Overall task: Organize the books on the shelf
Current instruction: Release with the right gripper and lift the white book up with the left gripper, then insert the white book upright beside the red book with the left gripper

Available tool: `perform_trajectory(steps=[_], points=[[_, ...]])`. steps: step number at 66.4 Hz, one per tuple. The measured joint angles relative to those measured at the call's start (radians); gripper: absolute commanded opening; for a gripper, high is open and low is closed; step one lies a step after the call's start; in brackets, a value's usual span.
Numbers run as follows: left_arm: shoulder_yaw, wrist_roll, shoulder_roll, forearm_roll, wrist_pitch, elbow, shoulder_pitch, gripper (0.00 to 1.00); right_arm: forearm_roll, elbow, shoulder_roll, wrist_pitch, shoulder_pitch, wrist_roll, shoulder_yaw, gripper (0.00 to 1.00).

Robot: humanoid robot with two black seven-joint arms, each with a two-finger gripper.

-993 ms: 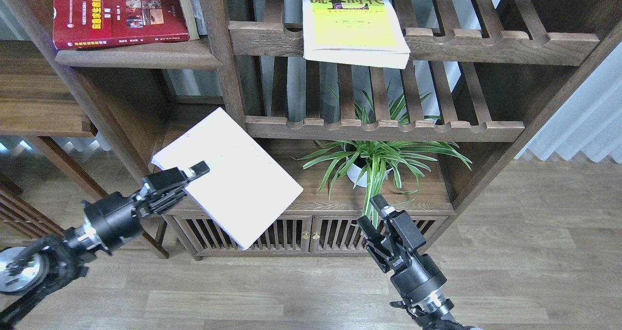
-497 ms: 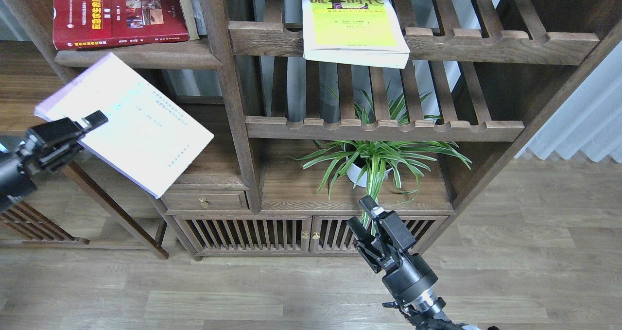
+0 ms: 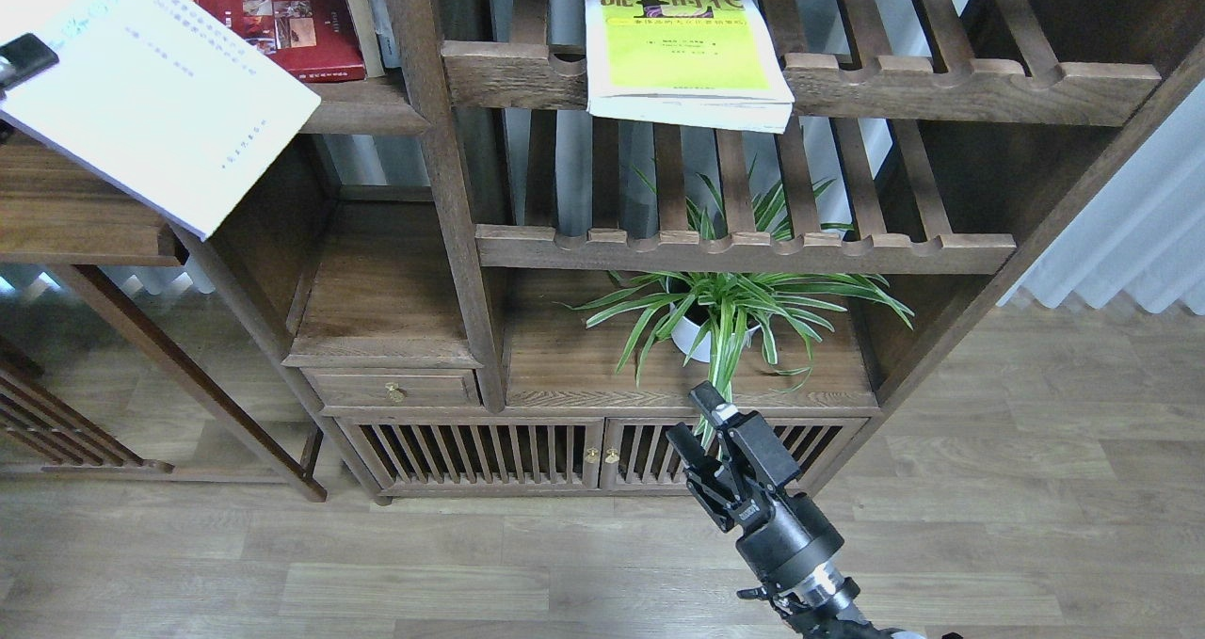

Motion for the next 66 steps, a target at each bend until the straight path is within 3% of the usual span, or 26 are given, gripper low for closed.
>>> perform_trajectory(steps=[14,40,66], points=[[0.008,0.013,0.084,0.071,0.000,0.020,-0.076,0.02,0.003,0.000,0.000,0.000,0.004,0.001,0.002,0.99],[0.097,0.047,0.041,0.359,0.000,0.100,-0.369,0.03,0.006,0.000,0.000,0.000,0.023,0.000,-0.001,0.99],[0.130,0.054,-0.151,0.679,0.000,0.265,-0.561,0.03,0.008,0.000,0.000,0.000,0.053,0.000,0.006,0.99]])
